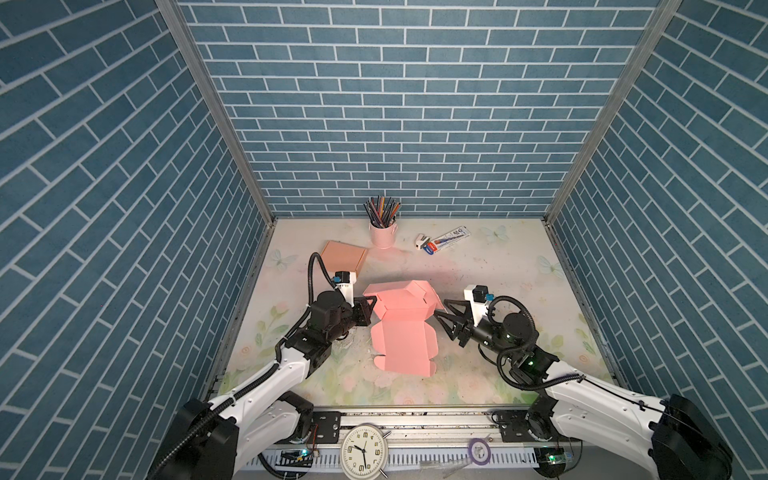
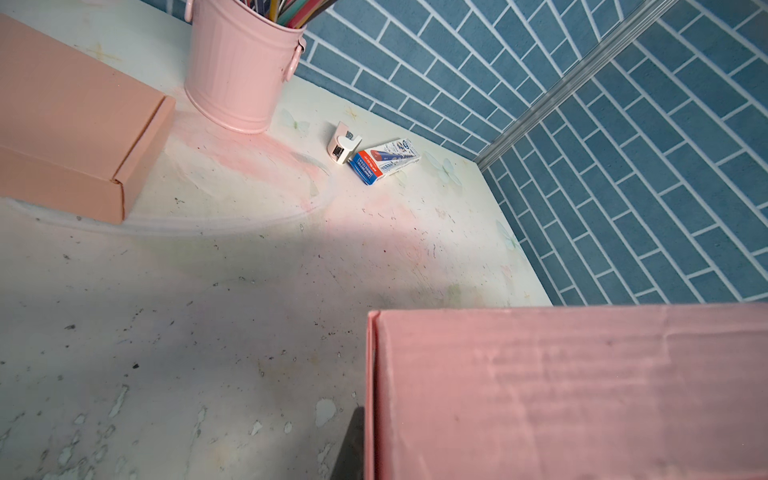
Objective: Fold the paper box
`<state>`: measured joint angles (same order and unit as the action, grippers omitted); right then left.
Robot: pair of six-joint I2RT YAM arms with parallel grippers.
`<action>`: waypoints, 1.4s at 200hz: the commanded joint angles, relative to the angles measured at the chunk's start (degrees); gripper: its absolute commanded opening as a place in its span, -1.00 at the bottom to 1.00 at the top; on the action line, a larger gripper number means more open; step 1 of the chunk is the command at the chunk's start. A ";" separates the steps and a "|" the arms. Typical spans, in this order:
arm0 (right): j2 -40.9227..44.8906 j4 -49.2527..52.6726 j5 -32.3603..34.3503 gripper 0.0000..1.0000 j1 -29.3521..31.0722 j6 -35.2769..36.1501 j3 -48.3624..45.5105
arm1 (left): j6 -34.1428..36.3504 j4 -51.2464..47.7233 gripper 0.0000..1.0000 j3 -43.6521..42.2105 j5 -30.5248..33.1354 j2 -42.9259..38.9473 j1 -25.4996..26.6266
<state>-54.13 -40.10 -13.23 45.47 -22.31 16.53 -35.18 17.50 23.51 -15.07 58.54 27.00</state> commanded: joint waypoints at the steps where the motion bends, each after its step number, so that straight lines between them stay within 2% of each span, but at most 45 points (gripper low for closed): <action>1: -1.50 -3.76 -0.79 0.11 -0.12 -2.47 2.32 | -0.15 2.28 -0.78 0.14 -1.13 0.10 -0.39; 36: -3.84 -3.89 -0.01 0.08 -0.12 -3.40 3.26 | -0.43 2.72 -0.78 0.00 -1.50 -0.02 -0.13; 82: -5.49 -3.26 -1.13 -0.06 -0.12 -3.38 4.59 | -0.33 3.21 -0.77 -0.23 -1.63 0.04 -0.05; 184: -9.66 6.96 -1.06 -0.17 0.04 -1.06 8.86 | -1.12 5.35 -0.77 -2.38 0.44 1.33 0.04; 248: -1.05 15.27 -1.86 -0.12 0.03 4.95 7.77 | -0.24 4.65 -0.77 -3.16 1.05 2.51 -1.79; 280: 3.74 20.35 2.07 -0.13 -0.45 6.72 7.45 | 0.46 4.19 -0.78 -3.75 -1.02 1.49 -5.12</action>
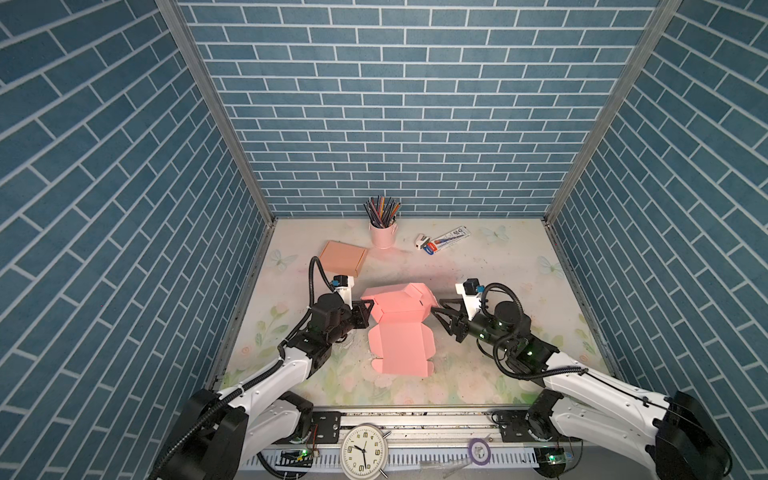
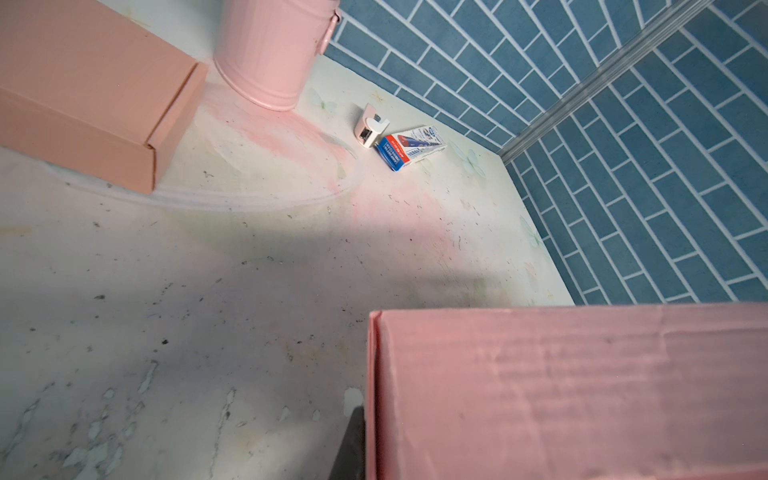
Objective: Fold the paper box
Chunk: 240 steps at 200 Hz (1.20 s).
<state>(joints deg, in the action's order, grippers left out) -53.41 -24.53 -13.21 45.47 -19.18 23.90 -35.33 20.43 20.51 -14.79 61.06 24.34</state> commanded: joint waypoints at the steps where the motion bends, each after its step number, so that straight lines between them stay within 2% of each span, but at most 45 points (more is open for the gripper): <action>1: 3.21 4.82 2.05 -0.12 -0.50 3.61 0.00 | 0.66 1.23 -0.78 -0.79 -1.39 -1.03 -2.63; 33: 7.86 3.78 1.77 -0.12 -1.95 3.16 -1.82 | 1.89 0.06 -0.78 -1.12 -3.08 -1.50 -5.68; 59: 7.94 2.79 0.56 -0.13 -4.27 1.49 -2.09 | 3.43 -1.65 -0.77 -0.52 -3.13 -1.83 -6.38; 127: -3.09 1.62 -5.16 -0.14 -5.01 3.16 2.87 | 6.37 -3.39 -0.74 0.82 -5.49 -0.95 -6.40; 204: -9.56 -1.30 -12.89 -0.16 -4.81 4.58 4.96 | 7.45 -3.64 -0.72 1.87 -6.69 0.85 -6.04; 240: -12.56 -1.22 -13.84 -0.19 -3.43 5.77 6.78 | 7.45 -3.64 -0.71 2.10 -6.65 1.57 -5.60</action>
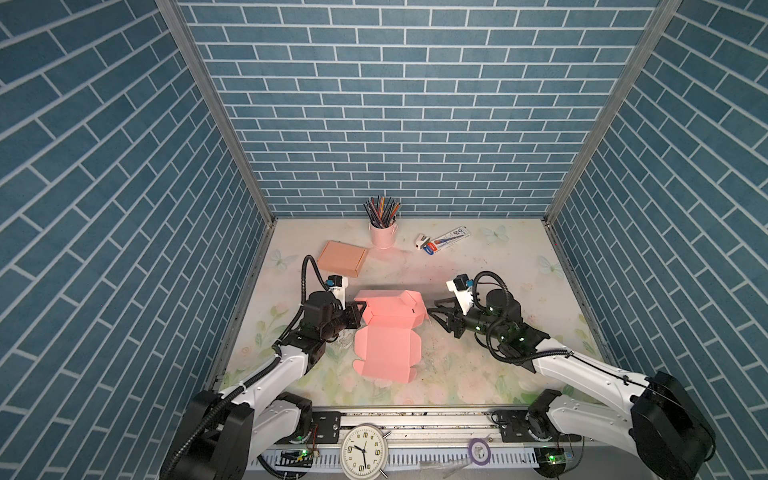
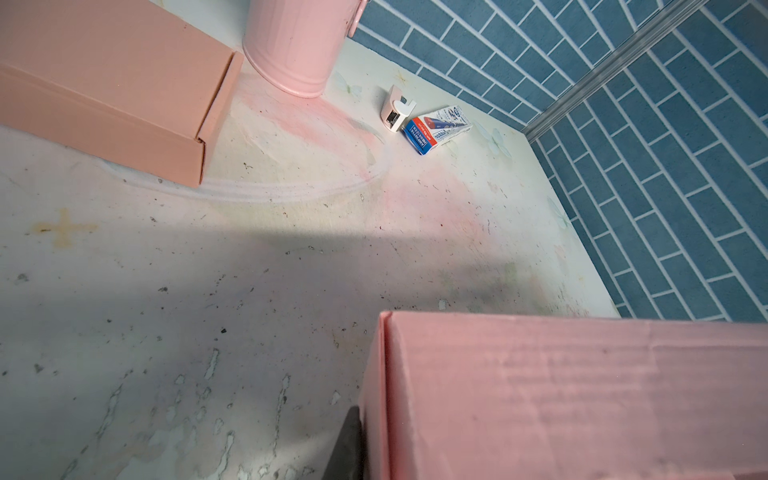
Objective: Fold the paper box
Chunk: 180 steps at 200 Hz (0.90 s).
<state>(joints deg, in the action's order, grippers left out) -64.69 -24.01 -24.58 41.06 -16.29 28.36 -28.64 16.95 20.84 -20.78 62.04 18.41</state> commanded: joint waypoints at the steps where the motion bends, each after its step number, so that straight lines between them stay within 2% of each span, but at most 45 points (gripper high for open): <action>1: -1.30 -1.74 -2.48 -0.19 1.02 2.91 2.36 | 0.77 -0.16 -0.71 1.76 -0.67 0.61 0.31; 110: -6.94 -2.88 -5.83 -0.35 3.97 3.20 6.00 | 0.23 0.71 -0.70 1.94 -0.33 1.56 1.09; 154: -8.33 -3.49 -1.89 -0.35 5.56 2.03 7.05 | 0.08 0.89 -0.70 1.28 1.33 1.94 1.22; 180: -10.16 -2.01 1.49 -0.26 6.56 1.00 8.67 | -0.87 1.83 -0.70 0.30 2.68 2.37 1.23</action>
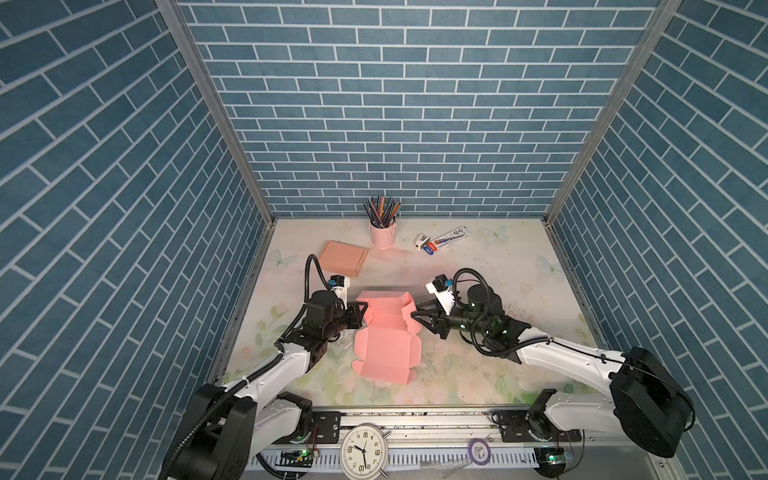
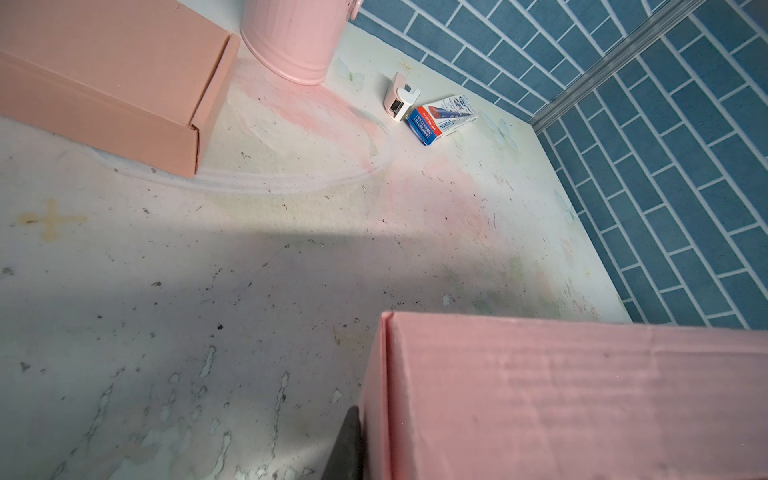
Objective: Fold the paper box
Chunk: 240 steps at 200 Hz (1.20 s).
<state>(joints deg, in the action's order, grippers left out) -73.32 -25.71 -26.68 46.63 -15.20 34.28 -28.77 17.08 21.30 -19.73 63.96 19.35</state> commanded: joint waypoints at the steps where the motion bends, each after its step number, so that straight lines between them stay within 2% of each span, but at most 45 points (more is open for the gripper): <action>1: -1.54 -0.17 3.79 -0.26 1.08 -0.09 2.86 | -0.79 1.76 -0.71 -0.18 1.63 0.46 0.31; 98: -9.39 7.88 21.26 -0.21 6.23 -3.58 10.49 | -3.28 2.23 -0.72 -1.43 8.44 0.21 2.17; 138: -11.49 13.22 29.42 -0.21 7.00 -3.96 13.64 | -5.01 3.14 -0.73 -1.36 13.26 0.77 5.44; 189: -12.89 14.43 35.98 -0.24 7.00 -2.15 14.91 | -6.01 3.92 -0.72 -0.81 18.53 3.63 9.40; 240: -15.00 17.64 42.05 -0.37 7.77 1.65 17.69 | -7.41 4.47 -0.73 0.23 20.75 4.85 12.84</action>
<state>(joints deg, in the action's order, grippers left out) -87.11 -10.61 9.69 53.82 -16.40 49.28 -34.74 19.68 20.53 -1.26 68.73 30.87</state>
